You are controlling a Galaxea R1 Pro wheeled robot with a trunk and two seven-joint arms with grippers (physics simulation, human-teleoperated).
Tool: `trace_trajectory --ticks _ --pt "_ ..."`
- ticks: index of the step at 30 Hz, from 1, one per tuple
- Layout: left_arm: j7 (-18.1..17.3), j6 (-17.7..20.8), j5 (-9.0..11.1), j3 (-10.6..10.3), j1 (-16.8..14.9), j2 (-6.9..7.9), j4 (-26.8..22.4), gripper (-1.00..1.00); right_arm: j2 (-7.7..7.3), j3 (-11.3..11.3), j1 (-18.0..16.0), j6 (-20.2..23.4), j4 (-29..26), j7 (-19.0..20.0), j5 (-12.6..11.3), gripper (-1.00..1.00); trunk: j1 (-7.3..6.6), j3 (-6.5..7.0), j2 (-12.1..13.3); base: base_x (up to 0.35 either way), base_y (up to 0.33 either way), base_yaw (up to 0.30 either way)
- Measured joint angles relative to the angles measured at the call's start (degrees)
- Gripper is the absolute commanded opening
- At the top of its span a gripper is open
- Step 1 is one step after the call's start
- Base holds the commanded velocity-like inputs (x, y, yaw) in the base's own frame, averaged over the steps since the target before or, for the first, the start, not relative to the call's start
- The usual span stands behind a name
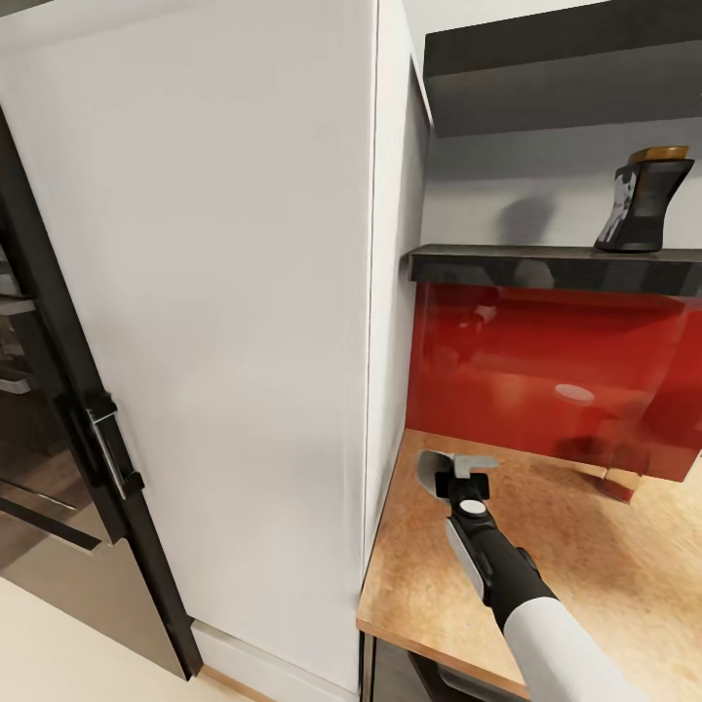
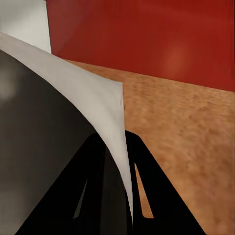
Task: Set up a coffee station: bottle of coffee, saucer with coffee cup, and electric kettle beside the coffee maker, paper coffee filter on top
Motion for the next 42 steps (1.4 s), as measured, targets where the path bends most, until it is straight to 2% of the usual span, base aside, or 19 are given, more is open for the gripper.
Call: trace_trajectory --ticks 6,17,25,42 --pt "0.0 -0.01 0.11 -0.14 -0.02 -0.07 -0.3 1.0 -0.02 -0.14 0.01 -0.11 0.01 -0.15 -0.09 -1.0 0.02 0.08 0.0 -0.165 -0.151 -0.125" --pt "0.09 -0.1 0.1 -0.18 -0.04 -0.08 -0.64 1.0 0.03 -0.12 0.01 -0.11 0.77 -0.16 -0.17 -1.0 0.01 0.14 0.01 -0.205 -0.177 -0.293" --pt "0.08 -0.11 0.11 -0.02 -0.04 -0.08 -0.61 1.0 0.03 -3.93 0.01 -0.05 0.26 0.1 -0.34 -1.0 0.0 0.14 0.0 -0.013 -0.011 -0.3" --pt "0.1 -0.46 0.18 0.3 -0.04 -0.07 -0.59 1.0 0.27 -4.03 0.01 0.09 0.1 0.1 -0.35 -1.0 0.0 0.14 0.0 0.0 -0.012 -0.3"
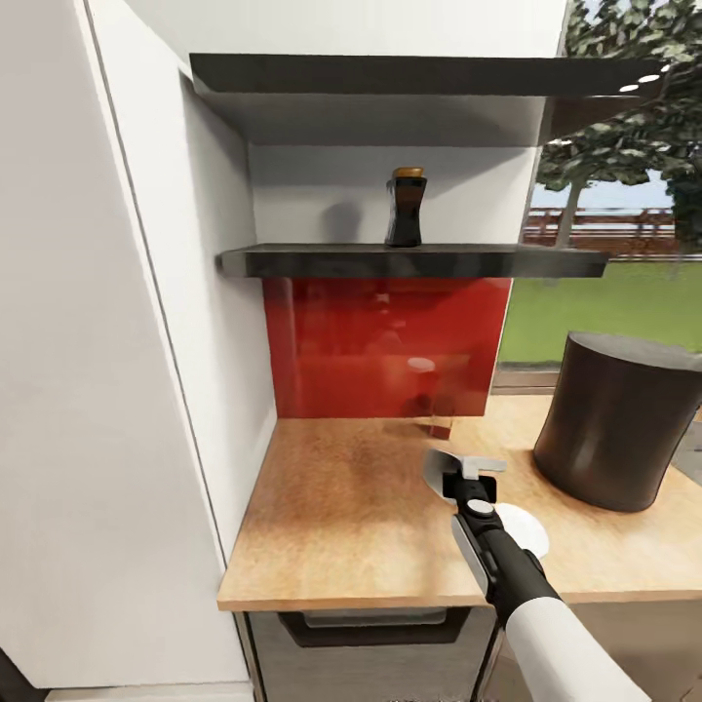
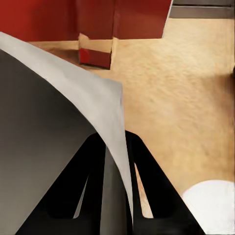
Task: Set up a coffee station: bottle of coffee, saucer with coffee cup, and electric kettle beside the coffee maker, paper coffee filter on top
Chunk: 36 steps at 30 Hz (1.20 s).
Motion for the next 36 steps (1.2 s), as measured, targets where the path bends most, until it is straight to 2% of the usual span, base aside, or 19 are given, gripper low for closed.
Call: trace_trajectory --ticks 4,16,36 --pt "0.0 0.01 0.03 0.0 -0.01 0.0 0.0 1.0 0.1 0.0 0.0 0.01 0.0 -0.01 0.0 -1.0 0.0 0.0 -0.01 0.0 -0.22 -0.279" --pt "0.08 0.02 0.08 0.08 0.01 0.01 -0.03 1.0 0.4 0.18 -0.02 -0.04 -0.06 -0.08 -0.04 -1.0 0.0 0.0 -0.01 0.0 -0.269 -0.017" --pt "0.04 -0.17 0.08 0.02 0.02 0.0 -0.01 1.0 0.39 0.26 -0.01 0.06 0.05 0.0 -0.08 -1.0 0.01 -0.46 0.01 -0.006 -0.007 -0.238"
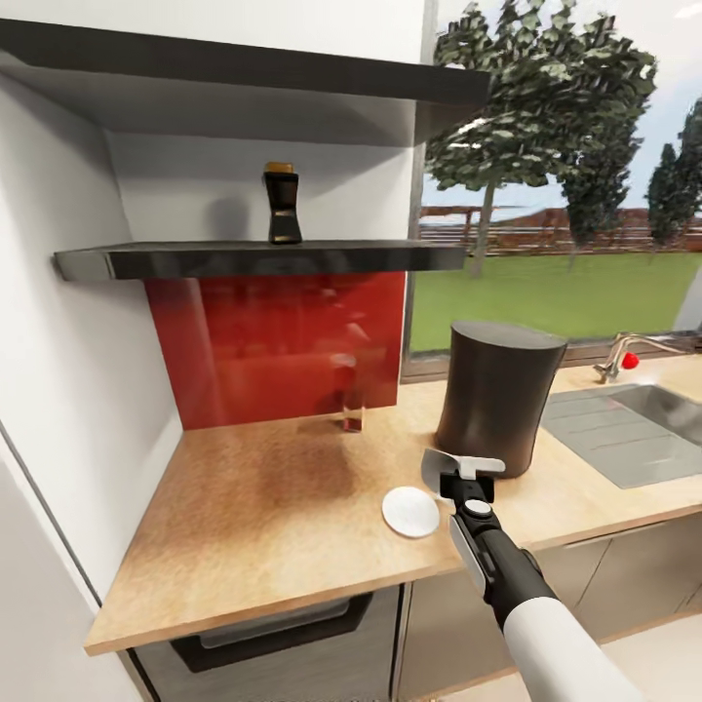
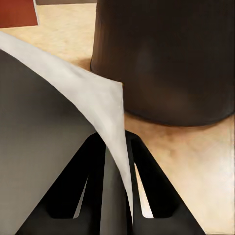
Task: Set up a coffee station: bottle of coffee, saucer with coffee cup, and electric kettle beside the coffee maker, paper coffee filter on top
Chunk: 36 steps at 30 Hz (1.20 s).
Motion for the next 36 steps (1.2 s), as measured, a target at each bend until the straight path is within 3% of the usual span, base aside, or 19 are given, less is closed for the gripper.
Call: trace_trajectory --ticks 19,36 --pt "0.04 0.02 0.0 -0.02 0.02 0.0 0.01 1.0 0.08 -0.01 0.03 -0.02 -0.02 -0.04 0.0 -1.0 -0.02 -1.21 0.08 -0.074 -0.211 -0.189" --pt "0.07 0.27 0.0 0.01 0.03 0.05 -0.01 1.0 -0.12 0.05 0.03 -0.21 0.64 -0.07 0.29 -1.0 -0.03 -1.33 0.09 0.039 -0.274 -0.008"
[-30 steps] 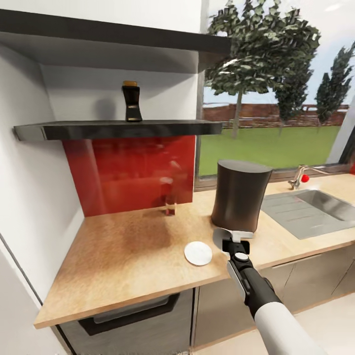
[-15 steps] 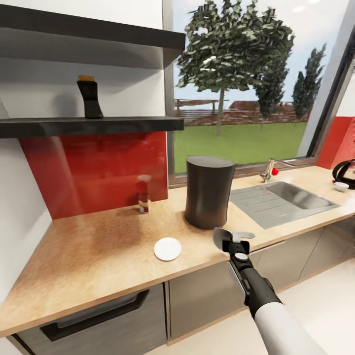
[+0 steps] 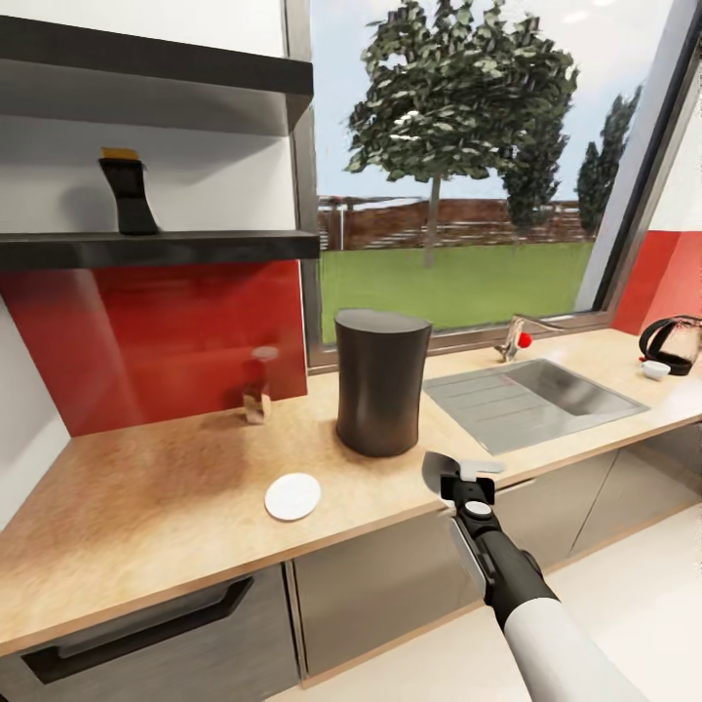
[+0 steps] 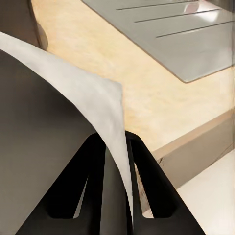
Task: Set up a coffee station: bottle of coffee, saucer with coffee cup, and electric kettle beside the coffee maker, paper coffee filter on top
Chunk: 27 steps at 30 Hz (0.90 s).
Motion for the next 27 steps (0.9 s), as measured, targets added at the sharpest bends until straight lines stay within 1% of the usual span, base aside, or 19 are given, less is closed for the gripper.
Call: trace_trajectory --ticks 27 --pt "-0.01 -0.07 0.08 0.04 0.0 -0.05 0.0 1.0 0.05 -0.06 0.0 -0.01 -0.12 -0.01 -0.05 -1.0 0.0 -0.01 -0.01 0.14 -0.274 0.0"
